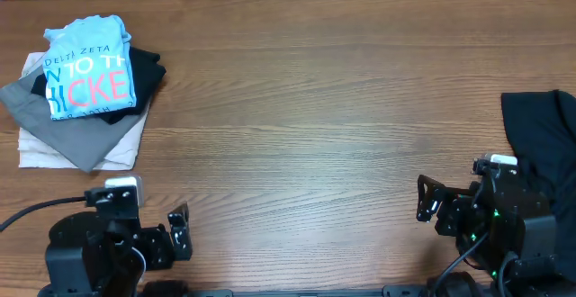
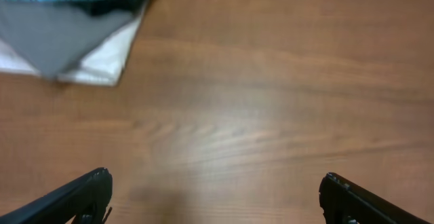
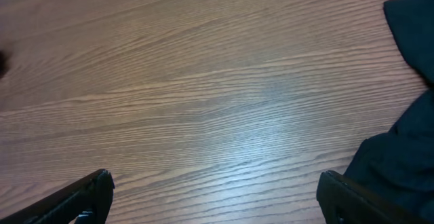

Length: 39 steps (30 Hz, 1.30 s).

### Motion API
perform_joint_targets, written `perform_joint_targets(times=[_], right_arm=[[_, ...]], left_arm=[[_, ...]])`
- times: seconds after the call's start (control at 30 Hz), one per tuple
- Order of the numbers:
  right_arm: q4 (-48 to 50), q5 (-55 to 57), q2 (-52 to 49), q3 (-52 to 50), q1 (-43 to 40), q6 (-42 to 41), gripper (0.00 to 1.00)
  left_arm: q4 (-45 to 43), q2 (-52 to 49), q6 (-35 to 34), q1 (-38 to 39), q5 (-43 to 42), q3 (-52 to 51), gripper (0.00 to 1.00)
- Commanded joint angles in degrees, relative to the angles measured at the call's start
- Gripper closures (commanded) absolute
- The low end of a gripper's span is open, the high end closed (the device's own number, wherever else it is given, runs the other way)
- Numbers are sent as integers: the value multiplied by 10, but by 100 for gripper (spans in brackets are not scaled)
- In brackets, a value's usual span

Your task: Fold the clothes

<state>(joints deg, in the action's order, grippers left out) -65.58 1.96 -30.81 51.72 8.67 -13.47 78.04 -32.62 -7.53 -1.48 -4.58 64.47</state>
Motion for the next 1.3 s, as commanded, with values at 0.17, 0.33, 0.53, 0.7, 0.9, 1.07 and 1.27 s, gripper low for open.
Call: perform_joint_targets(times=[0.17, 0.33, 0.53, 0.7, 0.9, 1.07, 1.27], right_arm=[[3, 8, 2, -2, 1, -1, 0], [0, 8, 12, -3, 1, -1, 0], [14, 12, 66, -19, -12, 25, 0], [103, 10, 177, -116, -24, 52, 0], [217, -19, 303, -266, -24, 80, 0], [401, -19, 306, -365, -24, 83, 0], [683, -16, 306, -509, -25, 118, 0]], left_arm=[[10, 4, -4, 4, 5, -3, 0], [10, 4, -4, 4, 5, -3, 0], [10, 4, -4, 4, 5, -3, 0], [10, 4, -4, 4, 5, -3, 0], [10, 4, -4, 4, 5, -3, 0], [10, 4, -4, 4, 5, -3, 0], [10, 4, -4, 4, 5, -3, 0]])
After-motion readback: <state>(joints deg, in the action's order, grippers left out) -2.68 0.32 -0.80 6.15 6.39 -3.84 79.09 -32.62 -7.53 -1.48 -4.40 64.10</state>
